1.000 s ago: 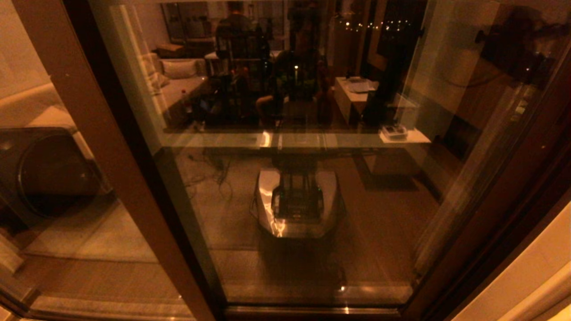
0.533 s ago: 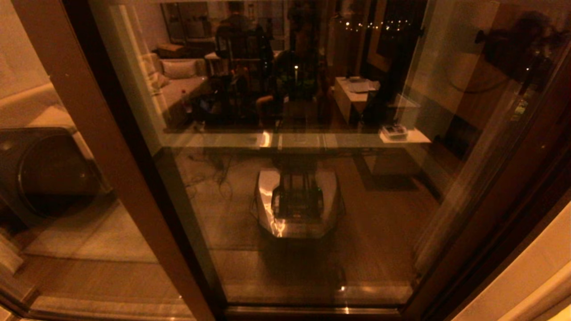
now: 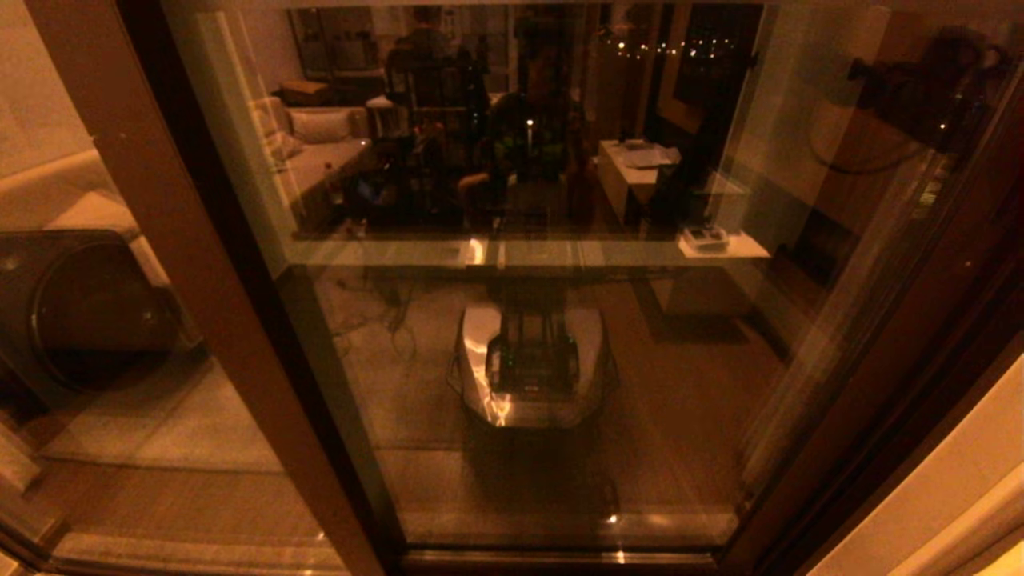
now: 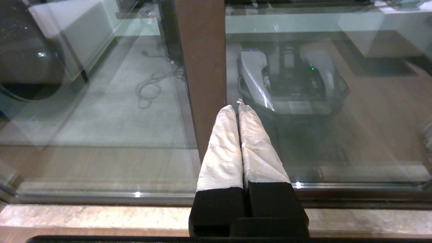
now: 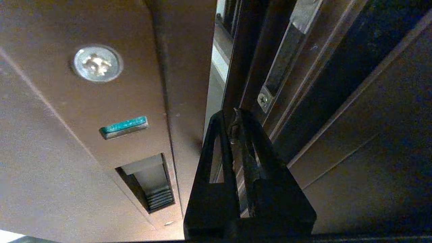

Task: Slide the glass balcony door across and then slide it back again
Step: Open the slid door

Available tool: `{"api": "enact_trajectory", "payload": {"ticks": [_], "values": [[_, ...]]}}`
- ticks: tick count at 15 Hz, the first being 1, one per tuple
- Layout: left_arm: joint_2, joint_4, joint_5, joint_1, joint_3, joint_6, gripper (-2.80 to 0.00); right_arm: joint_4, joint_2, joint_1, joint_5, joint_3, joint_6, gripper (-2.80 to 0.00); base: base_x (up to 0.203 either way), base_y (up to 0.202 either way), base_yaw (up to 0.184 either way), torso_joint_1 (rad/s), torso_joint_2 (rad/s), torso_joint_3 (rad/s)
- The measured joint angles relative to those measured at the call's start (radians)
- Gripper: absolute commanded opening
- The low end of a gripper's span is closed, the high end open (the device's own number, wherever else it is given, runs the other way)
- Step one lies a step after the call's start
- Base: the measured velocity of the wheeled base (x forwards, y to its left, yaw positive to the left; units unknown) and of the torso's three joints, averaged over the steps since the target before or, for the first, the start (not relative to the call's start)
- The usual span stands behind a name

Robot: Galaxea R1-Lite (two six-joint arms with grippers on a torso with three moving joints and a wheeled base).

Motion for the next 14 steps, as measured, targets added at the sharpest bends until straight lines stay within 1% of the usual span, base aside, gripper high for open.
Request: {"api": "enact_trajectory", "payload": {"ticks": [9, 12, 14], "values": [[0.0, 0.0, 0.0, 0.0, 0.0, 0.0, -2.8, -0.015, 0.013, 0.054, 0.005, 0.006, 0.057, -2.8, 0.0, 0.0, 0.0, 0.0, 0.0, 0.0], [0.0, 0.0, 0.0, 0.0, 0.0, 0.0, -2.8, -0.009, 0.002, 0.06, 0.009, 0.029, 0.06, -2.8, 0.0, 0.0, 0.0, 0.0, 0.0, 0.0], [0.0, 0.0, 0.0, 0.0, 0.0, 0.0, -2.8, -0.008, -0.008, 0.062, 0.026, 0.046, 0.06, -2.8, 0.0, 0.0, 0.0, 0.0, 0.0, 0.0]]}}
